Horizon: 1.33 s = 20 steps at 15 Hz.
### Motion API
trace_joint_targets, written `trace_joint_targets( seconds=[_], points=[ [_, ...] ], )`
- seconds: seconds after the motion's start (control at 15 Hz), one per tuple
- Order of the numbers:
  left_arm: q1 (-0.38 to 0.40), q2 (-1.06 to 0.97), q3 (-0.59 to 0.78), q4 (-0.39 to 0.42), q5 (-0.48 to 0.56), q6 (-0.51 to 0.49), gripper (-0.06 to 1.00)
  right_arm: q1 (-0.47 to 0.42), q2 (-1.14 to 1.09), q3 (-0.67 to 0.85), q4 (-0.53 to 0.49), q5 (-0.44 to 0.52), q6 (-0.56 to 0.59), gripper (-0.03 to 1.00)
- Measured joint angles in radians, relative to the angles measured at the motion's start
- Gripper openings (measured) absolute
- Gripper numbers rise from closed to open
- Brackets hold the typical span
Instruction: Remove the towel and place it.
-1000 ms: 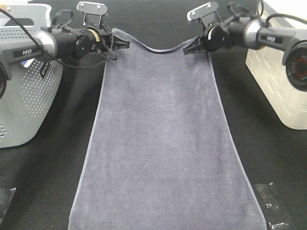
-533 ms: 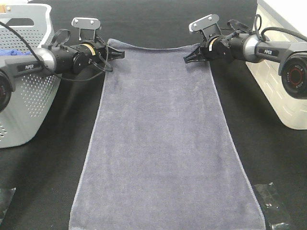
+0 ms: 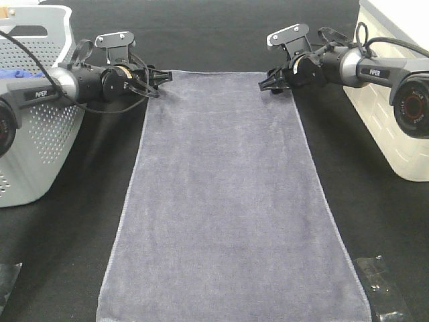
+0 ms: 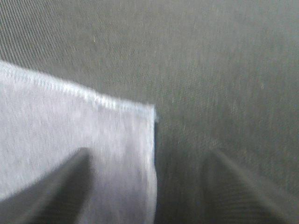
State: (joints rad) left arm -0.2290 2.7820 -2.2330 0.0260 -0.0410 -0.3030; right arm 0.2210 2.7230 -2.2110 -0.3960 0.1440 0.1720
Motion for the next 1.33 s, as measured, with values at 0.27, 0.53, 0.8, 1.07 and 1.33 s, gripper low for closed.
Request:
trace_joint_targets(
  seconds=[0.27,0.53,0.8,1.07,1.33],
  points=[
    [0.000,-0.009,0.000,-0.064,0.023,0.000,0.62,0.000,-0.014,0.000,0.003,0.073,0.004,0.74],
    [0.000,-0.058,0.000,-0.059,0.051,0.000,0.62,0.001,-0.054,0.000,0.054,0.126,0.004,0.75],
    [-0.036,-0.138,-0.001,0.067,0.061,0.003,0.62,0.001,-0.159,0.000,0.190,0.155,0.004,0.75],
    [-0.078,-0.239,-0.001,0.108,0.129,0.004,0.62,0.001,-0.262,0.000,0.238,0.273,0.004,0.75],
    [-0.101,-0.390,-0.001,0.131,0.367,0.004,0.62,0.001,-0.405,0.000,0.289,0.453,0.003,0.75]
  ],
)
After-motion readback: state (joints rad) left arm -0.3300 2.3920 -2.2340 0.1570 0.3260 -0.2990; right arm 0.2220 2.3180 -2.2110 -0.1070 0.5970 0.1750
